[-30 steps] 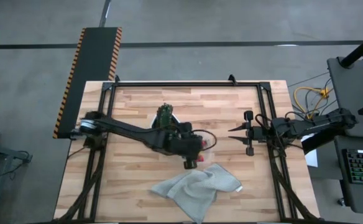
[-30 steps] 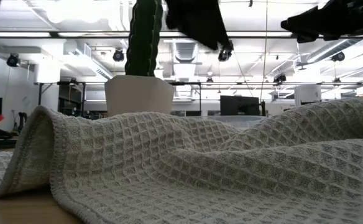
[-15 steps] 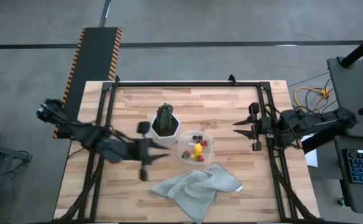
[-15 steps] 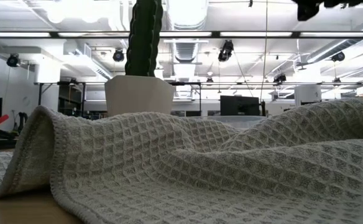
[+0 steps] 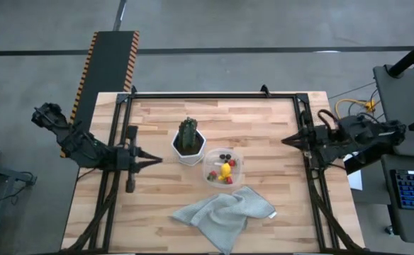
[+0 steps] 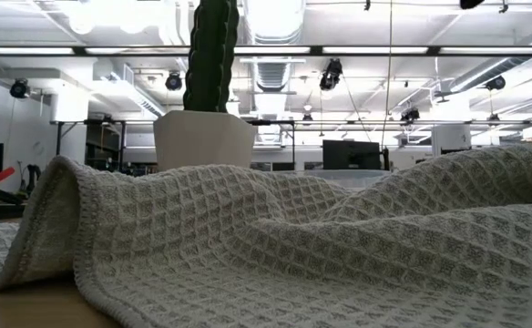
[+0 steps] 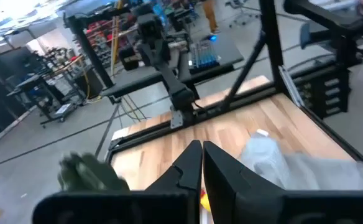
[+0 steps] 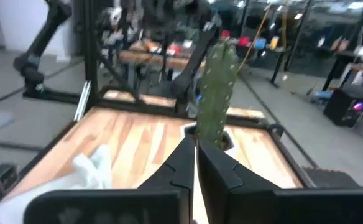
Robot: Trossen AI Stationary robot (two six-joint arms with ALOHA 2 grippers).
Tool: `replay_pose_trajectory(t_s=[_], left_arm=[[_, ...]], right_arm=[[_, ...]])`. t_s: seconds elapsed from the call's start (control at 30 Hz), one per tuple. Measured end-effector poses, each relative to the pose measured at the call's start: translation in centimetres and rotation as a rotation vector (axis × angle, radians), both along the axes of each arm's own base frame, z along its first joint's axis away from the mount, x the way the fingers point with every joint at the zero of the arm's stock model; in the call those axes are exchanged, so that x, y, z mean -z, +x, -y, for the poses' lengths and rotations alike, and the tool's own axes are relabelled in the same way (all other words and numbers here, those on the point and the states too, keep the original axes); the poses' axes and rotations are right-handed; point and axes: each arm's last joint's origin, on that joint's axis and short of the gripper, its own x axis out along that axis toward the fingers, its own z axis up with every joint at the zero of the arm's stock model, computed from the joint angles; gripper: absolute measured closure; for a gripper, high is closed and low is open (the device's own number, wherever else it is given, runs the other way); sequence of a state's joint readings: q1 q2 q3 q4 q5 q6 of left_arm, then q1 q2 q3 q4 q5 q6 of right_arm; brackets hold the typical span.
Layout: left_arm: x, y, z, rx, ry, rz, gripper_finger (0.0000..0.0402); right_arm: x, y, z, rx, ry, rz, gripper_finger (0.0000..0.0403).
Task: Pick and placing Produce into tupperware
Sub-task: Return to Home Position
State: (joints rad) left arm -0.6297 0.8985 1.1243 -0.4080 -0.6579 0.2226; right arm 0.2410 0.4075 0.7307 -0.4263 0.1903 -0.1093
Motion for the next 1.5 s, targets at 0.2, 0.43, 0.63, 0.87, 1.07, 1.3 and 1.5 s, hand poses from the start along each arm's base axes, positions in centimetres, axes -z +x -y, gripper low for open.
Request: replay_pose_trajectory(t_s=[0.2,0.43,0.63,0.87,1.07,1.3,1.5], left_arm=[[3.7,-2.8,-1.1,0.133,-0.062,0.049,0.0401],[9.3,-3.1,-1.7,0.284,-0.089,0.269,0.0402],[11.7,-1.9,-5.1,0.157,-0.091,0.291,0.0402],[12.9,-1.4,-8.1,0.128,-0.17,0.202,0.0401],[13.9,-3.0,-8.1,0.098,-0.2,0.116,0.0401],[15.9,-5.4,-8.2,0.082,-0.225,0.166,0.0401],[17.9,-5.9,-8.3,0.06,-0.232,0.184,0.0401]], right_arm=[[2.1,-1.9,0.6,0.102,0.016,0.052,0.0394],[5.4,-2.7,1.0,0.152,0.049,0.12,0.0394],[6.0,-3.5,1.2,0.149,0.05,0.166,0.0394],[6.5,-3.0,1.0,0.124,0.007,0.112,0.0394],[7.6,-2.2,0.8,0.117,0.005,0.059,0.0394],[9.5,-1.7,0.6,0.117,0.025,0.111,0.0395],[10.7,-1.1,0.5,0.12,0.011,0.142,0.0395]])
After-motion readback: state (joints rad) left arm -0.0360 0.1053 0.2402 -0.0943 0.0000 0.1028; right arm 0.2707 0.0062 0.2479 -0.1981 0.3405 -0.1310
